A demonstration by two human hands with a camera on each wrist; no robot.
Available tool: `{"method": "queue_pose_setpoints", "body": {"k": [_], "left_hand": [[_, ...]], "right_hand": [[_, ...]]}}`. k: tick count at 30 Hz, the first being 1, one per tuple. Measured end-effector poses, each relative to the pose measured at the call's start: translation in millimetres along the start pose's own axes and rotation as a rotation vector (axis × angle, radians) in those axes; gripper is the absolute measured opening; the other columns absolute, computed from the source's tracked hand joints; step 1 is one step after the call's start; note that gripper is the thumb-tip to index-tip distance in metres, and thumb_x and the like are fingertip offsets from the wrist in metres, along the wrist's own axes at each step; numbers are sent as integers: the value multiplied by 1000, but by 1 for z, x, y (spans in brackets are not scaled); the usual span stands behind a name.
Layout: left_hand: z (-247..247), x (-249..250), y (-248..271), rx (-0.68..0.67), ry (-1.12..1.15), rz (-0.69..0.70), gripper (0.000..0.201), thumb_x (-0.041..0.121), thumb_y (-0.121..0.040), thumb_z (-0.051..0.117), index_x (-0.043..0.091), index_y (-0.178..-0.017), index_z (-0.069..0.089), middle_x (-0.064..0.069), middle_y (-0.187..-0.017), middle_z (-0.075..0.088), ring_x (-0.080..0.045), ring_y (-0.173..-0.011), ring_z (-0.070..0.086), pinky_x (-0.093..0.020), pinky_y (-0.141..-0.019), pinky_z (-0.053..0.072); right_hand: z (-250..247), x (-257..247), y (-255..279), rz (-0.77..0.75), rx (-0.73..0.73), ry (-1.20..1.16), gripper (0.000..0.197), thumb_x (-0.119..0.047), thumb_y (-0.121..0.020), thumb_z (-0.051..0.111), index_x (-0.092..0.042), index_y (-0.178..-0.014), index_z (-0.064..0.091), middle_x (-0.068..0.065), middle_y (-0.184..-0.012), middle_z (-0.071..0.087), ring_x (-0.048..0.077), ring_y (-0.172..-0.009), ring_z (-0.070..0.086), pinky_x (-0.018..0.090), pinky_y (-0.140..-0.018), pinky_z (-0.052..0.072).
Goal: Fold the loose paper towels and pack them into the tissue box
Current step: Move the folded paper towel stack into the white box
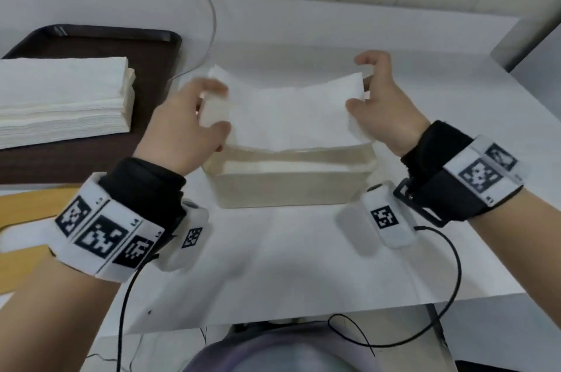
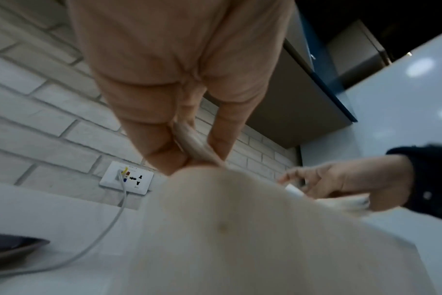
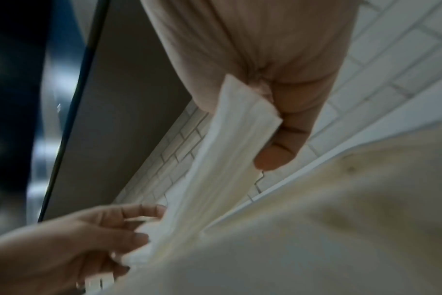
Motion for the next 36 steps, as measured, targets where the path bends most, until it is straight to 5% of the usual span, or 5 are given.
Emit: {"method": "queue_pose_setpoints", "body": {"k": [6, 19, 24, 29, 36], "left_hand": [[7, 5, 8, -131, -374, -68, 32, 16, -82, 66, 21, -113, 61, 6, -74, 44, -14, -80, 43, -17, -69, 30], [28, 15, -4, -384, -996, 175, 42, 33, -83, 65, 22, -122, 58, -4, -141, 23, -27, -129, 19, -33, -104, 30], [31, 22, -1, -561, -903, 124, 29, 34, -93, 47, 36, -121, 56, 4, -130, 50, -19, -117, 48, -32, -90, 43], [41, 22, -5, -704, -935, 31, 47, 41, -99, 26, 14, -106, 64, -5, -98, 62, -21, -90, 53, -30, -81, 42], [12, 22, -10, -778, -597, -113, 40, 49, -95, 36, 22, -97, 66, 3, -99, 63, -18, -98, 56, -28, -96, 40]], "right_hand": [[14, 10, 6, -154, -102, 527, 32, 6, -91, 38, -7, -116, 52, 8, -114, 42, 20, -89, 45, 9, -66, 28], [21, 6, 14, -269, -255, 987, 38, -1, -90, 44, -9, -127, 48, 12, -147, 20, 30, -130, 23, 33, -102, 31], [31, -11, 17, -179, -518, 858, 39, -33, -95, 43, -28, -134, 43, 1, -138, 39, 23, -121, 43, 35, -98, 39], [48, -6, 5, -107, -626, 899, 41, -34, -93, 50, -26, -132, 42, 6, -130, 48, 26, -116, 48, 40, -98, 41], [39, -22, 9, -75, -643, 957, 40, -37, -92, 48, -28, -131, 43, 1, -130, 50, 20, -112, 48, 34, -95, 41]]}}
Point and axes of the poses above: each hand's wrist, its own y-axis away from the middle knuckle, its own z-axis out of the palm, x = y × z, the point moved 2 cm from there along -y, towards the middle knuckle
